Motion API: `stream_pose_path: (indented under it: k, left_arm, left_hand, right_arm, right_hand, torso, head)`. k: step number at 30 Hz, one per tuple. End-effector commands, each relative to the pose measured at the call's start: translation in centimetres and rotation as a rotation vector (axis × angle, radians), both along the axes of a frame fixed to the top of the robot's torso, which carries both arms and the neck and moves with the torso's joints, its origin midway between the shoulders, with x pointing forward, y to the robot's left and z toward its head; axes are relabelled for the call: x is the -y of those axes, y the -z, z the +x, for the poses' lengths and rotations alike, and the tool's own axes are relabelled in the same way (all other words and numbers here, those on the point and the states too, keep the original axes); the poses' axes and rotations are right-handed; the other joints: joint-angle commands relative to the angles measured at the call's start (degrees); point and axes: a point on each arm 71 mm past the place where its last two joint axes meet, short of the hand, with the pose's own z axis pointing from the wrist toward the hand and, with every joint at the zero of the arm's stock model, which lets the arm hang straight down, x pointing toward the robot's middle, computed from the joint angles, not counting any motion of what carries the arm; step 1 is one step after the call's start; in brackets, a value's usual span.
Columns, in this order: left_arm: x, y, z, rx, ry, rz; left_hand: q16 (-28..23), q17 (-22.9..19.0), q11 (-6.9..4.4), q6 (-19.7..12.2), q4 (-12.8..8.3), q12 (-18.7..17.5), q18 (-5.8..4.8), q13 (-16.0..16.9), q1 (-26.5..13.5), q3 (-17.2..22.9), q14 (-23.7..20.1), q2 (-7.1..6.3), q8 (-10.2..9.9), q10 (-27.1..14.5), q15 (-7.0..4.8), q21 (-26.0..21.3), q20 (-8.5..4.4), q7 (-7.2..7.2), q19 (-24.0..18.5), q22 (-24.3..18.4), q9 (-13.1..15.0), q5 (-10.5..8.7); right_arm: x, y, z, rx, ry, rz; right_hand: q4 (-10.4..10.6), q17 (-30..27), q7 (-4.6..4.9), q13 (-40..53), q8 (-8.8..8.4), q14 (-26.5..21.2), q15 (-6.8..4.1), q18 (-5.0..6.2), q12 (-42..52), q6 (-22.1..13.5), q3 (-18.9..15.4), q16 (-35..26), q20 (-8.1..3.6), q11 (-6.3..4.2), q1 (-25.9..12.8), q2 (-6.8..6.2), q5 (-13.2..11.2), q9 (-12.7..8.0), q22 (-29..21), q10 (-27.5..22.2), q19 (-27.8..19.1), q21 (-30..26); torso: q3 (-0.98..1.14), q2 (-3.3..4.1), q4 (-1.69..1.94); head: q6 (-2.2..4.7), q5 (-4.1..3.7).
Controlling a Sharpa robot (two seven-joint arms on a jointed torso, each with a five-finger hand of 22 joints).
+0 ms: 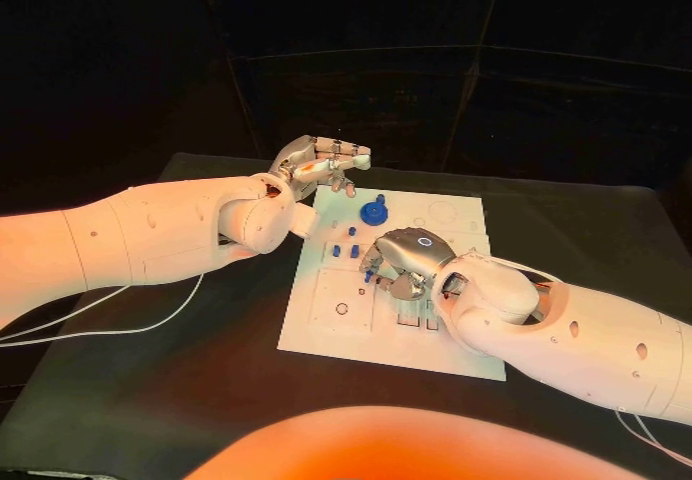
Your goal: Assemble the parts on the task board
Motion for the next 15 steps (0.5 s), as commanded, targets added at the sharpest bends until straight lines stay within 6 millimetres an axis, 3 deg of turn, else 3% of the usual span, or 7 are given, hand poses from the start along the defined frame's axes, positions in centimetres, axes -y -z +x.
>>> stream_pose_path:
  k: [1, 15]
  left_arm:
    - [0.21, -0.14, 0.02, 0.002, 0.013, -0.011]
    - [0.29, -0.09, 0.05, -0.003, 0.019, -0.011]
  left_hand:
    - [-0.4, -0.07, 0.08, -0.19, -0.08, 0.15, 1.17, 0.09, 0.71, -0.15, -0.45, 0.07, 0.17, -0.42, -0.09, -0.14, -0.04, 0.12, -0.51, -0.06, -0.08, -0.06]
    - [-0.4, -0.07, 0.08, -0.19, -0.08, 0.15, 1.17, 0.09, 0.71, -0.15, -0.45, 0.07, 0.17, -0.42, -0.09, -0.14, -0.04, 0.12, -0.51, -0.06, -0.08, -0.06]
  right_arm:
    - [-0.36, 0.16, -0.36, -0.001, -0.024, -0.022]
    - [-0.84, 0.68, -0.79, -0.005, -0.044, -0.04]
  right_hand:
    - [-0.05, -0.05, -0.01, 0.09, -0.33, 2.27, -0.26, -0.36, -0.11, 0.24, 0.26, 0.35, -0.07, 0.24, -0.48, -0.07, 0.33, 0.04, -0.05, 0.27, 0.18, 0.18]
    - [-0.16, -0.05, 0.04, 0.09, -0.38, 2.27, -0.22, -0.37, -0.16, 0.22, 0.35, 0.39, -0.05, 0.29, -0.81, -0.11, 0.26, 0.03, -0.01, 0.25, 0.18, 0.21]
  torso:
    - [0.01, 0.0, -0.05]
    - [-0.01, 0.01, -0.04]
  head:
    - [-0.24, 0.23]
    - [-0.74, 0.53]
